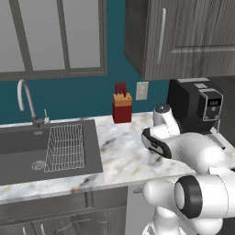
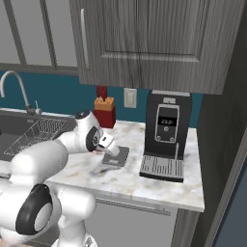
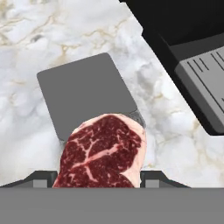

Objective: Take the steak from the fridge and place it on the digital scale on the counter by the fridge. Wait a few seconds for a reading, then move it to the plate on the dining counter.

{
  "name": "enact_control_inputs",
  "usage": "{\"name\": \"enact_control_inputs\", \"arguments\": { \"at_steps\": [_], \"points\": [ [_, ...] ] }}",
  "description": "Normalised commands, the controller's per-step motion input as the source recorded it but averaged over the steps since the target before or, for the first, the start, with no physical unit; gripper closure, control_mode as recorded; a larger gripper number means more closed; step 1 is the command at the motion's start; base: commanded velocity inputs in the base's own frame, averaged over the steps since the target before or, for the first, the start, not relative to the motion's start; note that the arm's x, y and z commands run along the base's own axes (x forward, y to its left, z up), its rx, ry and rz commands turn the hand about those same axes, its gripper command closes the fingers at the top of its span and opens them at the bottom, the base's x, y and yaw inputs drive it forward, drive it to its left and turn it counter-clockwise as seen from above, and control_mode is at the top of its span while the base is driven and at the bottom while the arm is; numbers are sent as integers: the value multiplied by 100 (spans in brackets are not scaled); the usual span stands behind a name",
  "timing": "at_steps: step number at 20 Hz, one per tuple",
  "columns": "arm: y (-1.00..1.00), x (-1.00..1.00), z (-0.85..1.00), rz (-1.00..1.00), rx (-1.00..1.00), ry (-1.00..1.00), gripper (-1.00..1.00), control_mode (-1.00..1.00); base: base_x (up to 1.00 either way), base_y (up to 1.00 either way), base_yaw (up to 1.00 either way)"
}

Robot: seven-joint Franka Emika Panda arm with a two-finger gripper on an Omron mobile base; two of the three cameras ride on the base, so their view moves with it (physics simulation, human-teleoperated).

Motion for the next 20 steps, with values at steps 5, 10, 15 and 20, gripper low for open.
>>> {"name": "enact_control_inputs", "arguments": {
  "at_steps": [5,10,15,20],
  "points": [
    [-26,40,-39,0,-4,0,100,-100,0,0,0],
    [-20,28,-33,0,-2,0,100,-100,0,0,0],
    [-9,19,-28,0,0,0,100,-100,0,0,0],
    [-4,8,-17,0,0,0,100,-100,0,0,0]
  ]
}}
